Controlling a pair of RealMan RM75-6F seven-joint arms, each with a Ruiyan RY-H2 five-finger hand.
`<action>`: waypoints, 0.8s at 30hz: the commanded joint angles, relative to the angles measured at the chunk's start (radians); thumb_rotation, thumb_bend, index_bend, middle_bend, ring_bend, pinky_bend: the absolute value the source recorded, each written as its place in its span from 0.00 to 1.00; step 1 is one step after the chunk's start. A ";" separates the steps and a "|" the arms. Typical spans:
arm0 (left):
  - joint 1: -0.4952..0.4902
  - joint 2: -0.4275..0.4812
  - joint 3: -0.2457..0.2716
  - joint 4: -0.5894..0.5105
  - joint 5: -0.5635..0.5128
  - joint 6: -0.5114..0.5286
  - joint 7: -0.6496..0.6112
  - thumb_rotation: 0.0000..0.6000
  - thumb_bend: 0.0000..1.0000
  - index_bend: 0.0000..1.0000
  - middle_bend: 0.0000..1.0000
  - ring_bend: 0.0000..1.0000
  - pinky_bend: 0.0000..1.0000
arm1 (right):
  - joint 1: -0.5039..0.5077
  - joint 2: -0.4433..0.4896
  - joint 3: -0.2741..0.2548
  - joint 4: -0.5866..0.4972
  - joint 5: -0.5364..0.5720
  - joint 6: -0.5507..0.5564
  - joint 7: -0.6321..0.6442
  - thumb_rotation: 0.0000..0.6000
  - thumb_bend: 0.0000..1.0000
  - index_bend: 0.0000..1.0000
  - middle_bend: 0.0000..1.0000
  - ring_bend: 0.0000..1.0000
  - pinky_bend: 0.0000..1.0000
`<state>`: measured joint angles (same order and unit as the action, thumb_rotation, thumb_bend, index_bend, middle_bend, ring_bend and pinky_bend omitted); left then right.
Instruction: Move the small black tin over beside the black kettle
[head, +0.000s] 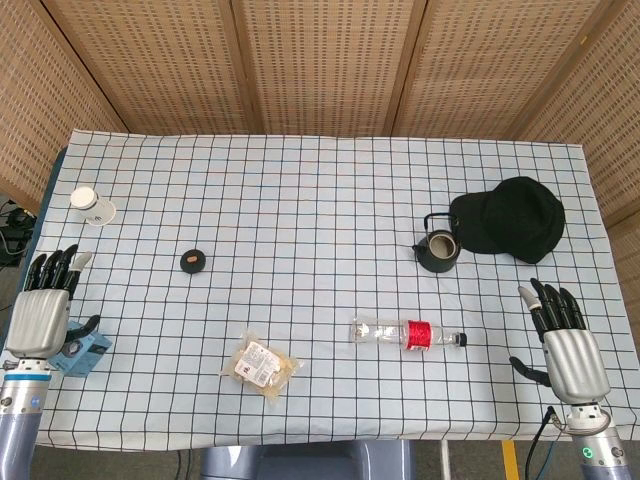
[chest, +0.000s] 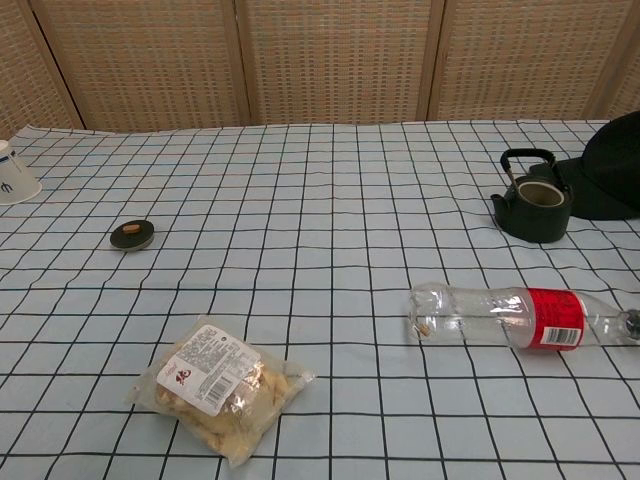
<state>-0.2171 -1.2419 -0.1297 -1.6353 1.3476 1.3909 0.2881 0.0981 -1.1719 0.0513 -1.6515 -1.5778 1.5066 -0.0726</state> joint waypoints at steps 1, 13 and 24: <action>-0.067 0.004 -0.047 0.001 -0.068 -0.088 0.049 1.00 0.22 0.10 0.00 0.00 0.00 | 0.001 -0.001 -0.001 0.001 0.001 -0.004 0.001 1.00 0.20 0.00 0.00 0.00 0.00; -0.270 -0.112 -0.140 0.163 -0.328 -0.338 0.175 1.00 0.22 0.25 0.00 0.00 0.00 | 0.009 0.004 0.011 0.012 0.029 -0.021 0.034 1.00 0.20 0.00 0.00 0.00 0.00; -0.401 -0.224 -0.136 0.317 -0.477 -0.459 0.305 1.00 0.22 0.24 0.00 0.00 0.00 | 0.015 0.006 0.023 0.028 0.054 -0.036 0.052 1.00 0.19 0.00 0.00 0.00 0.00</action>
<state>-0.5928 -1.4393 -0.2678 -1.3497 0.9012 0.9610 0.5740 0.1128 -1.1656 0.0730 -1.6247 -1.5251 1.4720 -0.0213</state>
